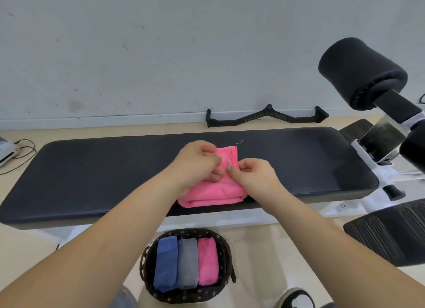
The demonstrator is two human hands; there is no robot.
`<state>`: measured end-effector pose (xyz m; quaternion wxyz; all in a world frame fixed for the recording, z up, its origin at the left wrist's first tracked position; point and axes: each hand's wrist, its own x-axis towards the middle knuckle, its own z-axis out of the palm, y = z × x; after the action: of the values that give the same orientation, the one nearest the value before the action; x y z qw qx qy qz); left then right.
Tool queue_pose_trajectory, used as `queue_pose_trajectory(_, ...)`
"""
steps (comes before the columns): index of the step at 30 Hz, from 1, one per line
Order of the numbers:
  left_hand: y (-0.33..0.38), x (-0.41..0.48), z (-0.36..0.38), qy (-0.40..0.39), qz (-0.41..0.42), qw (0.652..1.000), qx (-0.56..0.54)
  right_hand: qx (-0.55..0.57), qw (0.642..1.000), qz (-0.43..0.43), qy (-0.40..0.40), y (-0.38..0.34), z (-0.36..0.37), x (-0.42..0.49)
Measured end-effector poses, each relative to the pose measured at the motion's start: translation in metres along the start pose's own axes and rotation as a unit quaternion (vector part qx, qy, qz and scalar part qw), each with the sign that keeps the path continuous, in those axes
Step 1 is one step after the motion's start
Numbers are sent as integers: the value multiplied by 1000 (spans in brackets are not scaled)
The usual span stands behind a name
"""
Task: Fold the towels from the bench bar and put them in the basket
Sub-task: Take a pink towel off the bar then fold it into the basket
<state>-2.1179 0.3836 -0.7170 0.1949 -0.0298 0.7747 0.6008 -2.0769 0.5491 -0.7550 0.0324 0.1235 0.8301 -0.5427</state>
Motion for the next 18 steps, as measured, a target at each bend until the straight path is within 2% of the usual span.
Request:
queue_pose_trajectory(2,-7,2,-21,74,58,989,116,-24,1000,-11,15,1,3,4)
queue_pose_trajectory(4,-15,2,-44,134,80,956,250,-33,999,-30,9,2,6,7)
queue_pose_trajectory(6,-21,1,-61,137,38,937,319,-15,999,-46,-6,0,8,7)
queue_pose_trajectory(8,-24,-2,-68,105,-22,932,346,-15,999,-43,-14,0,9,8)
queue_pose_trajectory(10,-27,-3,-66,82,-40,934,345,-85,996,-39,5,2,9,12)
queue_pose_trajectory(13,-29,-2,-58,57,-22,943,329,-243,967,-55,48,-4,10,12)
queue_pose_trajectory(15,-27,-2,-55,45,-24,957,285,-286,949,-112,66,-7,11,9)
queue_pose_trajectory(16,-25,-3,-55,44,-32,967,248,-287,944,-153,60,-7,12,8)
queue_pose_trajectory(18,-19,-6,-60,47,-41,982,178,-291,936,-197,-6,-5,18,5)
